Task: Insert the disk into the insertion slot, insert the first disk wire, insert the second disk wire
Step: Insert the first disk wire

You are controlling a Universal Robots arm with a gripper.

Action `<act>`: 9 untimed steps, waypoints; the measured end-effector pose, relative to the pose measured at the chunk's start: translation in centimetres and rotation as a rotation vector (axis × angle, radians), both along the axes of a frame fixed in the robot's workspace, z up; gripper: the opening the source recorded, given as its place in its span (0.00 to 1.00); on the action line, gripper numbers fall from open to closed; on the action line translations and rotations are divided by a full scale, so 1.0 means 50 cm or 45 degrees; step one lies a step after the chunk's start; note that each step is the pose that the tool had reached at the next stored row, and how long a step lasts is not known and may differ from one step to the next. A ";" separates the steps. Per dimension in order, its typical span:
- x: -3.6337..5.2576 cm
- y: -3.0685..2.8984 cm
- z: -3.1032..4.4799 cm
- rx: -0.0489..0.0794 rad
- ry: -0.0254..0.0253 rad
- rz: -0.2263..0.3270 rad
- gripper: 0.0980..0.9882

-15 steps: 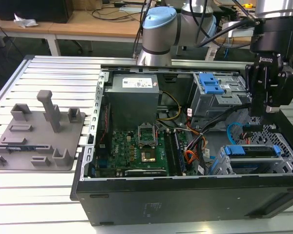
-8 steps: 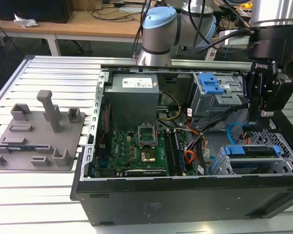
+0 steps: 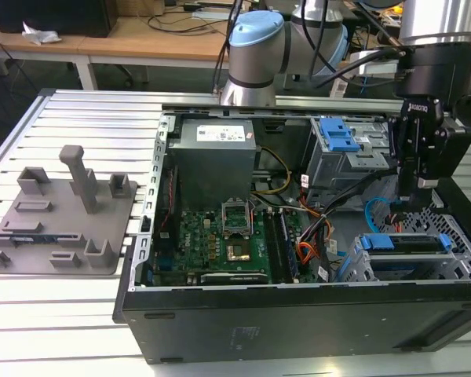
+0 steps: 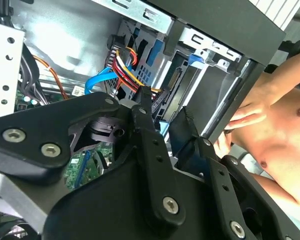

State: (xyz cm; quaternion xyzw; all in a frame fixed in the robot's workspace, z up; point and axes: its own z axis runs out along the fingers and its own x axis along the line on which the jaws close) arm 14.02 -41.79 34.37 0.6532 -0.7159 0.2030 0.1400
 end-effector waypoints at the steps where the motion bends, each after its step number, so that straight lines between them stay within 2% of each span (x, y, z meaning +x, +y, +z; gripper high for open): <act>1: 0.000 0.000 -0.001 0.000 -0.0010 0.000 0.35; 4: 0.000 0.000 -0.003 0.000 -0.0046 0.000 0.34; 5: 0.000 0.000 -0.003 0.000 -0.0072 0.000 0.25; 6: 0.000 0.000 -0.005 0.000 -0.0405 0.000 0.25; 7: 0.000 0.000 -0.006 0.000 -0.0673 0.000 0.25; 8: -0.002 0.000 -0.007 0.000 -0.0750 0.000 0.25; 9: -0.003 0.000 -0.008 0.000 -0.0768 -0.001 0.25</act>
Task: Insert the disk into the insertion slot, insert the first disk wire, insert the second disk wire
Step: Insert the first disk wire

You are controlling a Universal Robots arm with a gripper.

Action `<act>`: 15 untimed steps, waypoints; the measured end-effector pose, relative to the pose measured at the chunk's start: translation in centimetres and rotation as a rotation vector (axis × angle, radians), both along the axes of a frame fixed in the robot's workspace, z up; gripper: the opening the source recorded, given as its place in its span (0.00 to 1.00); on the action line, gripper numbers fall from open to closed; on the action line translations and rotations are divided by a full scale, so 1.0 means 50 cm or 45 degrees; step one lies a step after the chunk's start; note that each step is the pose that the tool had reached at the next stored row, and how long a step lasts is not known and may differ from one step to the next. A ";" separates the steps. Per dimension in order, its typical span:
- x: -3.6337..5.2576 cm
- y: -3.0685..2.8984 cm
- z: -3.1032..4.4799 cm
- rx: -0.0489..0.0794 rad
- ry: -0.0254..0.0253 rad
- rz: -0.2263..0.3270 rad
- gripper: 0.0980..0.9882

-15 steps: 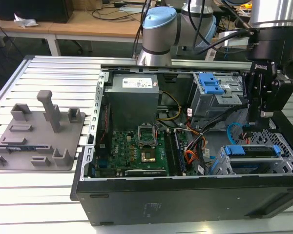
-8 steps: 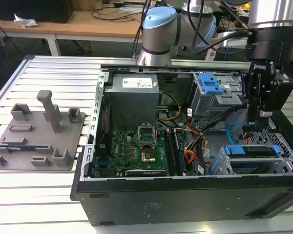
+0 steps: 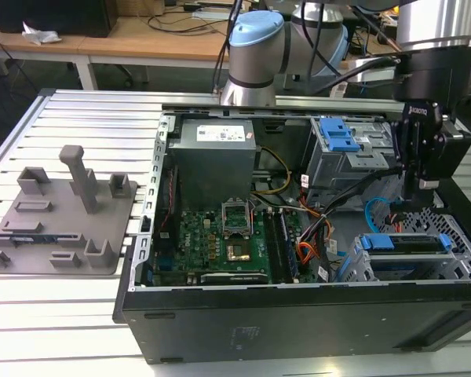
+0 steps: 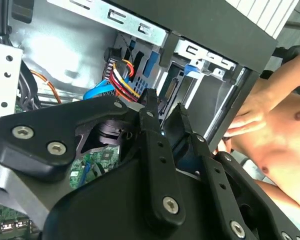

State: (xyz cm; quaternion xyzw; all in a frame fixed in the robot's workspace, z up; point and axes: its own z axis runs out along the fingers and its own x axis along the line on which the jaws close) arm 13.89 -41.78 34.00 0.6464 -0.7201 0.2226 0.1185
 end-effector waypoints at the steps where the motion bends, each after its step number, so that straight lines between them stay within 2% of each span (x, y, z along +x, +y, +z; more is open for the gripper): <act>1: 0.000 0.000 -0.001 0.000 -0.0007 -0.005 0.25; 5: -0.001 0.001 -0.002 0.000 -0.0006 -0.058 0.25; 13: -0.001 0.001 -0.006 0.000 -0.0006 -0.058 0.25; 14: -0.001 0.001 -0.007 0.000 -0.0007 -0.058 0.23; 15: -0.001 0.001 -0.008 0.000 -0.0007 -0.058 0.15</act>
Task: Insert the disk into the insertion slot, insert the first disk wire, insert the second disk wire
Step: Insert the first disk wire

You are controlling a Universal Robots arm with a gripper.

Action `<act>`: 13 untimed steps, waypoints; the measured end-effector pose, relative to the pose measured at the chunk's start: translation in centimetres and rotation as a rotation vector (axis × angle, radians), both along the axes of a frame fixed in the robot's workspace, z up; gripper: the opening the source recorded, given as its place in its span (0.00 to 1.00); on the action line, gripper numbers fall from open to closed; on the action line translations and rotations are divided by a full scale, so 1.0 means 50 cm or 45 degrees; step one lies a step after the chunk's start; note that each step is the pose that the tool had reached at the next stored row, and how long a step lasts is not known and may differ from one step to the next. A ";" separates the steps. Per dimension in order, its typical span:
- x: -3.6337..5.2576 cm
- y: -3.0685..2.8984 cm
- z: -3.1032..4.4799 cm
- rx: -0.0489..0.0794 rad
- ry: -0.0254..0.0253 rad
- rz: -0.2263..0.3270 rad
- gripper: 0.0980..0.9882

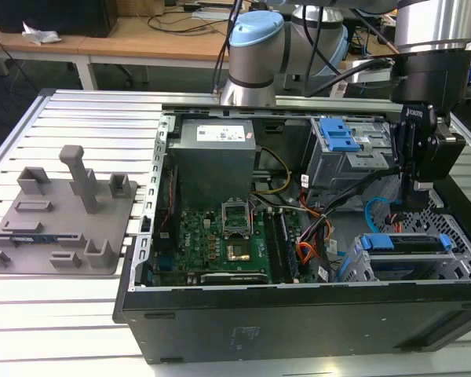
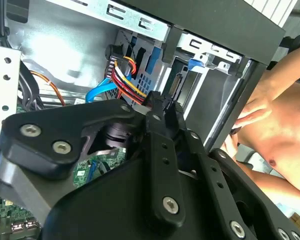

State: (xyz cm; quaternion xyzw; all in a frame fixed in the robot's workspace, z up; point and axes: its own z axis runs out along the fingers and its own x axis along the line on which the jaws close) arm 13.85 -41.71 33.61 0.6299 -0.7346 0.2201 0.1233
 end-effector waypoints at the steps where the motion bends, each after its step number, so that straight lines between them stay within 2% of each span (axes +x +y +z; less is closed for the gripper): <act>1: 0.000 0.001 -0.001 0.000 0.0002 0.000 0.15; 8: 0.000 0.003 -0.002 -0.001 0.0012 0.000 0.15; 9: 0.000 0.003 -0.002 -0.001 0.0014 0.000 0.07; 13: 0.000 0.003 -0.003 -0.001 0.0023 0.000 0.07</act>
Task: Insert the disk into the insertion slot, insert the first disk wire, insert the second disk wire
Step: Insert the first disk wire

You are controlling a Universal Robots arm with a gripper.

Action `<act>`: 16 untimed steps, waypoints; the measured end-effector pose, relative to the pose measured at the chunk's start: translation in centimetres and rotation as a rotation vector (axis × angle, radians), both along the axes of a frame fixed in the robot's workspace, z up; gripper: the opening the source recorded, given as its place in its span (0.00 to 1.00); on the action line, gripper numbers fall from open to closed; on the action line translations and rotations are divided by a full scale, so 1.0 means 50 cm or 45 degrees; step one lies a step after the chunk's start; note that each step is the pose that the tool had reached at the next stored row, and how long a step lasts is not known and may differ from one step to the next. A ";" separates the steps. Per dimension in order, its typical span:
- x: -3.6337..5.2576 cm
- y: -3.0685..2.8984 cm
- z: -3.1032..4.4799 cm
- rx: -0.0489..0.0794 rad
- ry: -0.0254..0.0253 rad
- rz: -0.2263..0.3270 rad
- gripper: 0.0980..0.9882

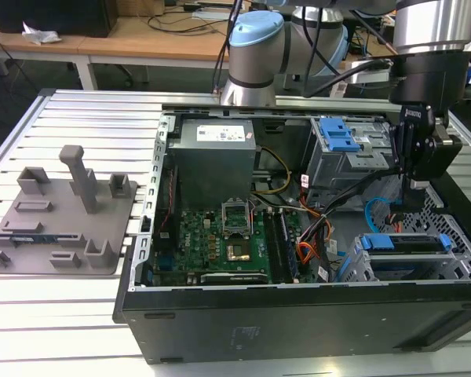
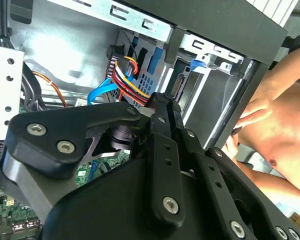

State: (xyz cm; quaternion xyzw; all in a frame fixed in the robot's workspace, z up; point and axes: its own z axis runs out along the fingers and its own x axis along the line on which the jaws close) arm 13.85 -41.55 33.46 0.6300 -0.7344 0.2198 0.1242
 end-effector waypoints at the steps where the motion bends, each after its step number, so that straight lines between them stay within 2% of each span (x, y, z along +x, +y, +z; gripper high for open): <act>1: 0.000 0.000 0.000 0.000 0.0002 0.000 0.07; 4: 0.001 0.000 0.000 0.000 0.0004 0.000 0.07; 5: 0.005 0.000 -0.001 0.000 0.0051 0.000 0.07; 6: 0.017 0.000 0.000 0.000 0.0382 0.000 0.07; 7: 0.023 0.000 0.000 0.000 0.0561 0.000 0.07; 8: 0.033 0.000 0.000 0.000 0.0837 0.000 0.07; 11: 0.050 -0.003 0.000 0.000 0.1470 0.000 0.07; 12: 0.050 -0.008 0.000 0.006 0.1473 0.000 0.07; 13: 0.050 -0.012 0.000 0.019 0.1472 0.001 0.07; 15: 0.050 -0.018 0.000 0.050 0.1456 0.003 0.07; 16: 0.050 -0.022 0.000 0.072 0.1433 0.004 0.07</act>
